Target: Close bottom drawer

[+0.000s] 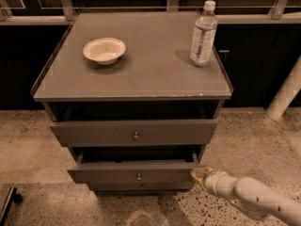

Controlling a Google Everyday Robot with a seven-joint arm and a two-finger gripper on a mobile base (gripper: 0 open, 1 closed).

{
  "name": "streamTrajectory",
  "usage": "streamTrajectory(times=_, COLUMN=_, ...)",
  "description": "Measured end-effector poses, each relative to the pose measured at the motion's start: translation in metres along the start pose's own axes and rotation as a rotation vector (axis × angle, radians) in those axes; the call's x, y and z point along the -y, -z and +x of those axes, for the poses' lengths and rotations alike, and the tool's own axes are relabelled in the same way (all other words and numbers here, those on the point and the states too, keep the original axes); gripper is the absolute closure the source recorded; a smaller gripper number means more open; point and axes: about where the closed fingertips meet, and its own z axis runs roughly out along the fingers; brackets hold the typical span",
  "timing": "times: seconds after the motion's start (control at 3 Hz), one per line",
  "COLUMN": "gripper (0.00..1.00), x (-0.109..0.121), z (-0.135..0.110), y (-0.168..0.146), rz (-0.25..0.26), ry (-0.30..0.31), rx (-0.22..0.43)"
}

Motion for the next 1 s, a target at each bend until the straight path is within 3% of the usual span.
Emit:
streamTrajectory(times=0.33, gripper=1.00, x=-0.001, z=0.000, y=0.000, rz=0.000, ry=0.000, rx=0.000)
streamTrajectory(times=0.67, gripper=1.00, x=0.018, z=-0.014, y=-0.012, rz=0.062, ry=0.011, rx=0.023)
streamTrajectory(times=1.0, gripper=1.00, x=0.018, z=-0.013, y=-0.011, rz=0.062, ry=0.011, rx=0.023)
